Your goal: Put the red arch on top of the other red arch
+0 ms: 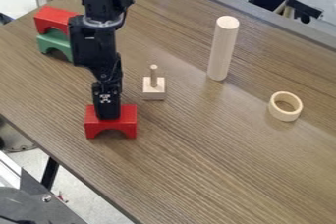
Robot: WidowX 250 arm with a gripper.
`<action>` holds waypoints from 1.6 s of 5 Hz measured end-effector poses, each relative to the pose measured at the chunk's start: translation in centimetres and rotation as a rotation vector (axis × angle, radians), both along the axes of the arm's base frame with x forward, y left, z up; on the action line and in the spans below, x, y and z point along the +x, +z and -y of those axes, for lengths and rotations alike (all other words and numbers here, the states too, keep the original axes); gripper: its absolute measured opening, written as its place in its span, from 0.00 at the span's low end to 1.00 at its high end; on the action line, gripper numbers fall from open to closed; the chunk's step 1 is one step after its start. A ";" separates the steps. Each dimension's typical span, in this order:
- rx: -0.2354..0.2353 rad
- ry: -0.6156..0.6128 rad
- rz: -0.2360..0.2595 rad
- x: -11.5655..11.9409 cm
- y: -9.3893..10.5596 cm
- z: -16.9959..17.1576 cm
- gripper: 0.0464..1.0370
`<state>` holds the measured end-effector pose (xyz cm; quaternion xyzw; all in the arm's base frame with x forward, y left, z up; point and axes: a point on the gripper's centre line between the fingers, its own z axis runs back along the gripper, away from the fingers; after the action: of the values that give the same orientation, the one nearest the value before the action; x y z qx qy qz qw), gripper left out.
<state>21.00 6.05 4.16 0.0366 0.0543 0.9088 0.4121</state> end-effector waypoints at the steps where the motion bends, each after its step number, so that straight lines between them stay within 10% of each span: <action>1: 0.004 0.014 0.005 -0.3 0.0 0.1 0.96; 4: -0.005 -0.150 0.051 -1.9 2.1 1.5 0.96; 6: -0.041 -0.163 -0.011 -3.0 -0.6 1.2 0.96; 8: -0.047 -0.095 0.033 -2.5 -2.2 0.5 0.91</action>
<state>18.53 5.55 2.00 0.0143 0.0667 0.8873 0.4561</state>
